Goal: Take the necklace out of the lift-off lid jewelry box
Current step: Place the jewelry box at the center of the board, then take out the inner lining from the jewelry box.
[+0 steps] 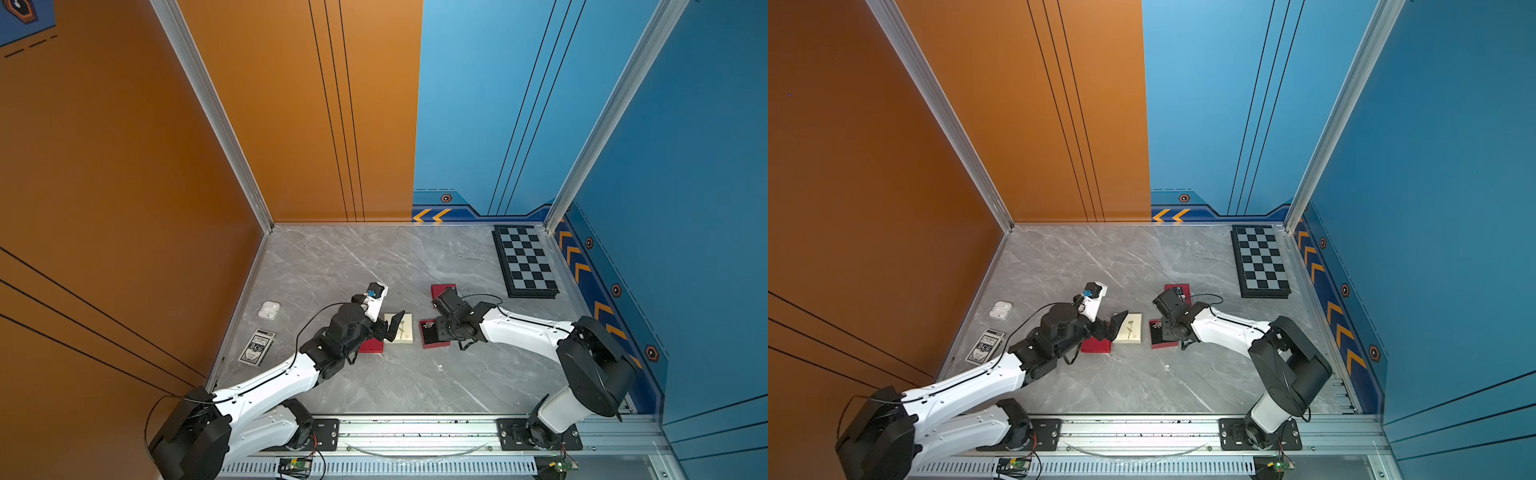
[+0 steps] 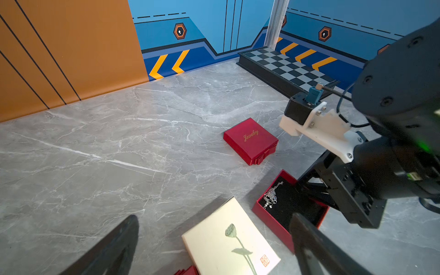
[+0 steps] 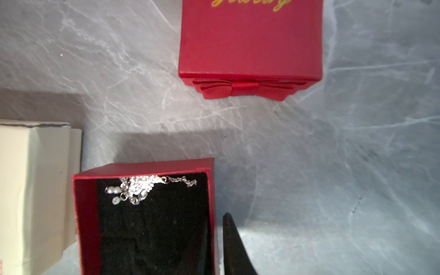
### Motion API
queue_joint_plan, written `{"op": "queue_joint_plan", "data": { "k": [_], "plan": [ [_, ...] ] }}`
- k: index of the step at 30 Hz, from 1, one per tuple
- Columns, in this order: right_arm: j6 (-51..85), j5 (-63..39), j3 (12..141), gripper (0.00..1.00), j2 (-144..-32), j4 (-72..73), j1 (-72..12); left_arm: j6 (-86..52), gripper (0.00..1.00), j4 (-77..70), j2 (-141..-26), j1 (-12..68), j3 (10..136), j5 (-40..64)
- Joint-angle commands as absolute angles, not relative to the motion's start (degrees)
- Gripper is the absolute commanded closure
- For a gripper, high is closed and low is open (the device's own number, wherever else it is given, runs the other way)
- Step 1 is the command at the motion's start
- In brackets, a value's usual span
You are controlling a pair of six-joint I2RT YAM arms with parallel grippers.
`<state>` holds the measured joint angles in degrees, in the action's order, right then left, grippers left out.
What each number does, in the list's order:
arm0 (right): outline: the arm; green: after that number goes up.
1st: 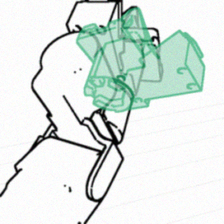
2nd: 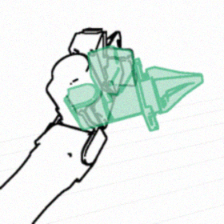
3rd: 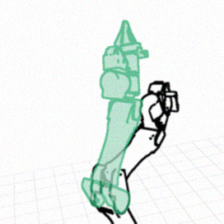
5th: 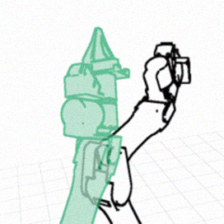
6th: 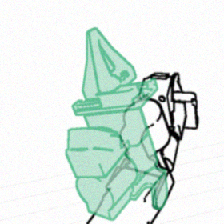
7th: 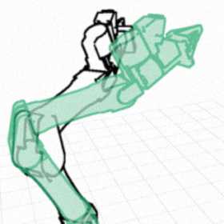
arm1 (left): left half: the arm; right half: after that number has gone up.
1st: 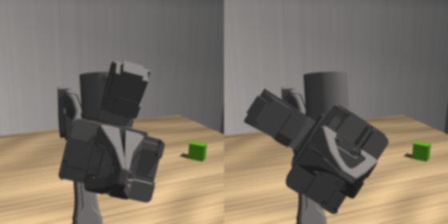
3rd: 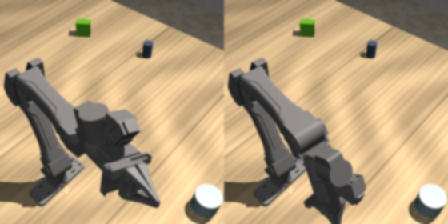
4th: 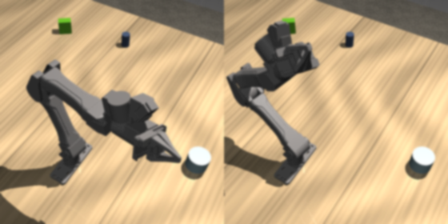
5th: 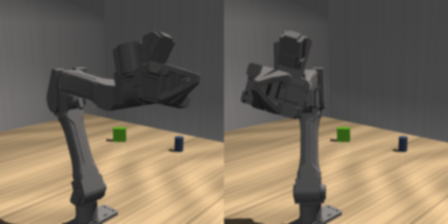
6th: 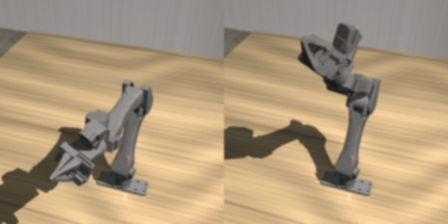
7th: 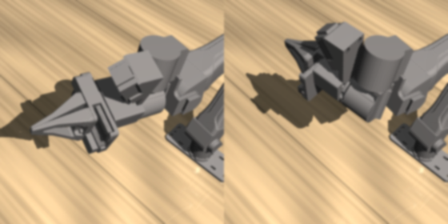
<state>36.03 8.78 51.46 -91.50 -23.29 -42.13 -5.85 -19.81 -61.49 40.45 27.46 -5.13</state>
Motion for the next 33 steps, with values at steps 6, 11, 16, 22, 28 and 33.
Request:
{"op": "queue_joint_plan", "data": {
  "k": [6,11,16,22,28,33],
  "plan": [
    [35.3,12.4,56.2,0.77,-87.6,-29.0,-44.5,-5.3,0.0,-19.3,-60.9,39.9,28.6,-4.4],
    [35.1,11.9,58.6,0.72,-89.1,-29.9,-46.5,-5.3,0.0,-19.3,-61.3,39.9,28.8,-4.3],
    [35.1,10.8,60.3,0.69,-92.9,-29.9,-47.1,-5.3,0.01,-19.4,-61.1,39.9,28.7,-4.4],
    [35.2,10.3,61.3,0.67,-96.7,-29.9,-47.3,-5.2,0.01,-19.2,-60.6,39.9,28.4,-4.5],
    [35.1,10.0,61.5,0.6,-98.2,-29.9,-47.2,-5.1,0.03,-19.1,-60.8,39.9,28.5,-4.3],
    [34.9,9.2,62.1,0.59,-99.9,-29.7,-47.1,-5.1,0.04,-18.9,-61.0,39.8,28.6,-3.8]
  ]
}}
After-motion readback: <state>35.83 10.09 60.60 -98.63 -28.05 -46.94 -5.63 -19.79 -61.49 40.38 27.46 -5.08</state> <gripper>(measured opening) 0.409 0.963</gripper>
